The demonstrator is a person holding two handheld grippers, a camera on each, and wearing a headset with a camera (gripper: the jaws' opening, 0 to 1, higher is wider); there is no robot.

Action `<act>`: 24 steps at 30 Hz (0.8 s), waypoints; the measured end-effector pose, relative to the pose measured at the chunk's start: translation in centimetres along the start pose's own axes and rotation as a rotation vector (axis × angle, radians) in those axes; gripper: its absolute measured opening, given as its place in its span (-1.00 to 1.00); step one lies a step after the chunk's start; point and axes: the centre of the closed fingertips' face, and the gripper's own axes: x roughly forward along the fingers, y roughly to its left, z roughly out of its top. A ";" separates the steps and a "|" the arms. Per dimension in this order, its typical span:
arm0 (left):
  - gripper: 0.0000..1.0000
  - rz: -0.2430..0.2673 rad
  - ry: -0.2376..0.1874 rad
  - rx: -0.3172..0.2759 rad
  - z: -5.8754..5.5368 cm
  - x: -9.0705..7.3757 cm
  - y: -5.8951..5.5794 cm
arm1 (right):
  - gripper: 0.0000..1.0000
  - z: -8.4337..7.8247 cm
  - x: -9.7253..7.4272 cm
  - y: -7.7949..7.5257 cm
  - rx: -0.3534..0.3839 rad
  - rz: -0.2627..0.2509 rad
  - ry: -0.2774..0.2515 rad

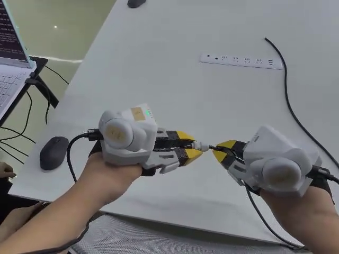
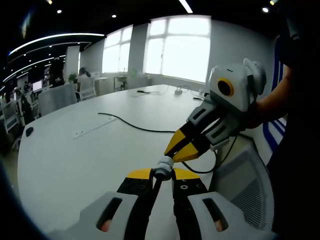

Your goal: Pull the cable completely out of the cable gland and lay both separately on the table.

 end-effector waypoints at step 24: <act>-0.71 0.016 -0.008 -0.009 0.2 -0.1 0.3 | -1.00 -9.6 -1.1 -4.6 0.780 -0.086 0.040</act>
